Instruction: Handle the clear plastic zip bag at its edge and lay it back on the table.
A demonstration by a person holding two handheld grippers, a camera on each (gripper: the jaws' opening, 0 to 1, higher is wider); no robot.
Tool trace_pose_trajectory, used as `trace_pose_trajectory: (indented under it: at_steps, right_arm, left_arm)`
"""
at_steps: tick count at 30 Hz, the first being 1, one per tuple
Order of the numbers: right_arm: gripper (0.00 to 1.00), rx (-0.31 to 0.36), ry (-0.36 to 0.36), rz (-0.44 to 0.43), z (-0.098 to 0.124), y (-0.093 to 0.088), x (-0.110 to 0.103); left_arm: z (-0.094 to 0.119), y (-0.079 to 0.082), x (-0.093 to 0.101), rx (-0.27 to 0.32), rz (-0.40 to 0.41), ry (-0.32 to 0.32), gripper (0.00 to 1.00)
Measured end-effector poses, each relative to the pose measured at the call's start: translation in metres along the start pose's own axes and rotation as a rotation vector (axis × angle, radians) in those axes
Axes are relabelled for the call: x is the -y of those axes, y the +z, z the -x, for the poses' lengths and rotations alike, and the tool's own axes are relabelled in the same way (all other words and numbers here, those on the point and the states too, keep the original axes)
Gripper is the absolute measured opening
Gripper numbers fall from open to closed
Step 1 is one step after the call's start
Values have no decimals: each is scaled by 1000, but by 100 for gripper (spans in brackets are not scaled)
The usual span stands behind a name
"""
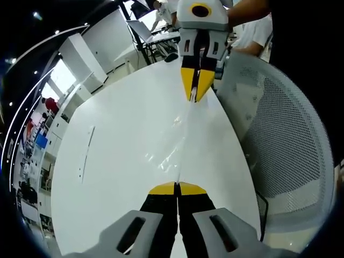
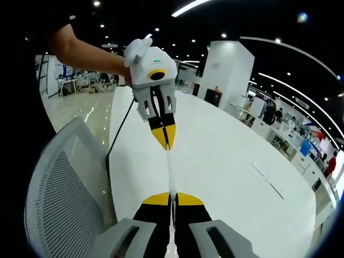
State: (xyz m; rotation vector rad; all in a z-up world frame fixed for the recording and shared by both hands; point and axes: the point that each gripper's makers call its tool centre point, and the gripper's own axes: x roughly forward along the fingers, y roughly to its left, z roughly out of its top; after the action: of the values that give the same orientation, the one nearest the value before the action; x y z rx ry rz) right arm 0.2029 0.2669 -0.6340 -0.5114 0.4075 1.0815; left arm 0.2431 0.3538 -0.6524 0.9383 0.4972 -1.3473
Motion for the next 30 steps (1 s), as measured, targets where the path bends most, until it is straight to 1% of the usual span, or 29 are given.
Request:
trace_pose_trajectory:
  at_steps: [30]
  right_arm:
    - [0, -2, 0, -13, 3, -5, -1]
  left_arm:
    - [2, -6, -1, -9, 9, 4, 0]
